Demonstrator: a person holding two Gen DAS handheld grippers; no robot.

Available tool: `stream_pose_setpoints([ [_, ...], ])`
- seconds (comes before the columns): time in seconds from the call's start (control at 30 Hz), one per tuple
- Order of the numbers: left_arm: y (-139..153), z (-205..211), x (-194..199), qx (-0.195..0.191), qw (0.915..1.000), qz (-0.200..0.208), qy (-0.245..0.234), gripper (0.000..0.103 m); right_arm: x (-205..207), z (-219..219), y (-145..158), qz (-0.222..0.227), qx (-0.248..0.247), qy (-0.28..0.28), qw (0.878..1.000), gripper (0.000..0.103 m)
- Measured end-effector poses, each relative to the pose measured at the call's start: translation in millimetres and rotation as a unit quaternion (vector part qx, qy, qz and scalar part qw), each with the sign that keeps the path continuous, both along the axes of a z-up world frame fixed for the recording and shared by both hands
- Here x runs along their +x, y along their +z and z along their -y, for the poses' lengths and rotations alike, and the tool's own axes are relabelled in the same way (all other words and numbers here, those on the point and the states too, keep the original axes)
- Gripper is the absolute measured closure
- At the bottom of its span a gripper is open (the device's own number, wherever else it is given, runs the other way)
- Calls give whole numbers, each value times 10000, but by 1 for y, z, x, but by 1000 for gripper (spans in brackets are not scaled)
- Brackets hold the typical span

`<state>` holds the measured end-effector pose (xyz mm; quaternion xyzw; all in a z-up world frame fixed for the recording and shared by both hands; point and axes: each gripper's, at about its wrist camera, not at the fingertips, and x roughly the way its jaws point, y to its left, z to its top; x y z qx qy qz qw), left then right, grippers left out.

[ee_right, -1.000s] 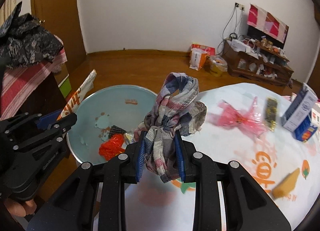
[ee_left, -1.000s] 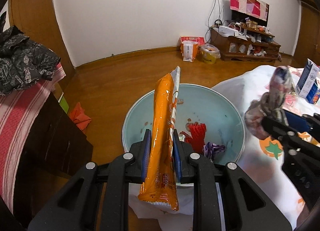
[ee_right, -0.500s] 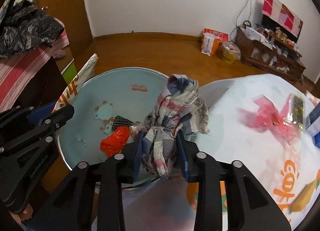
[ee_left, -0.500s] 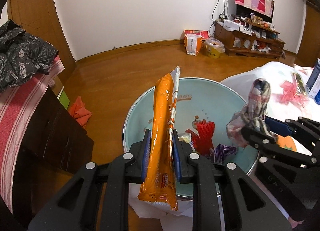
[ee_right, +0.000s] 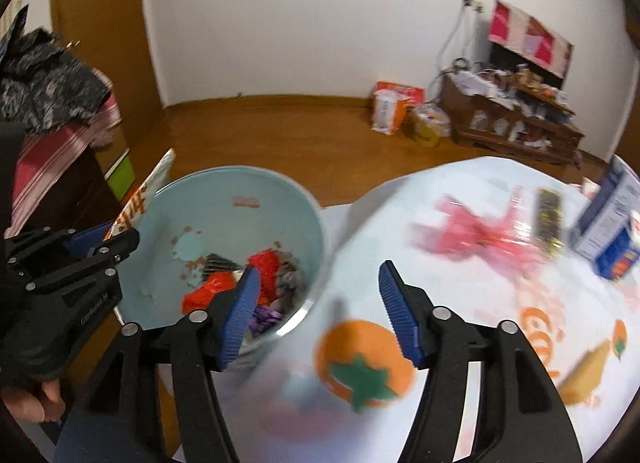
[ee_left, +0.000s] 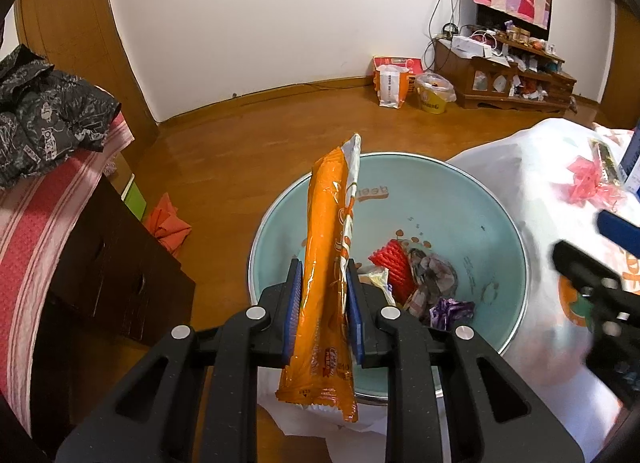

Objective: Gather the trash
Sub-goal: 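Carry both items over the blue bin and open both tools to release them, then move both open tools back over the table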

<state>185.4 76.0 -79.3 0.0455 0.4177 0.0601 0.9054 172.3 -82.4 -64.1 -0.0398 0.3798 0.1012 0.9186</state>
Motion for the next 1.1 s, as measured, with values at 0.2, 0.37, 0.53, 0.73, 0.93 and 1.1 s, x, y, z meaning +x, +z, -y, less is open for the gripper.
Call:
stream_pose_setpoints([
  [0.2, 8, 16, -9, 413, 9989, 186, 77, 35, -27, 38, 9, 274, 185, -704, 9970, 18],
  [0.37, 24, 27, -22, 478, 9981, 389, 72, 16, -46, 62, 13, 422, 188, -1088, 9930, 12],
  [0.53, 40, 45, -38, 550, 9965, 625, 0, 7, -66, 89, 16, 417, 429, -1311, 9896, 10],
  [0.73, 54, 74, -61, 263, 9956, 823, -367, 6, -88, 120, 23, 255, 367, -1644, 9854, 10],
  [0.93, 53, 110, -81, 188, 9925, 857, -854, 6, -114, 149, 27, 375, 308, -2035, 9779, 10],
  [1.1, 50, 136, -95, 152, 9897, 846, -1146, 6, -126, 170, 28, 436, 324, -2221, 9735, 10],
])
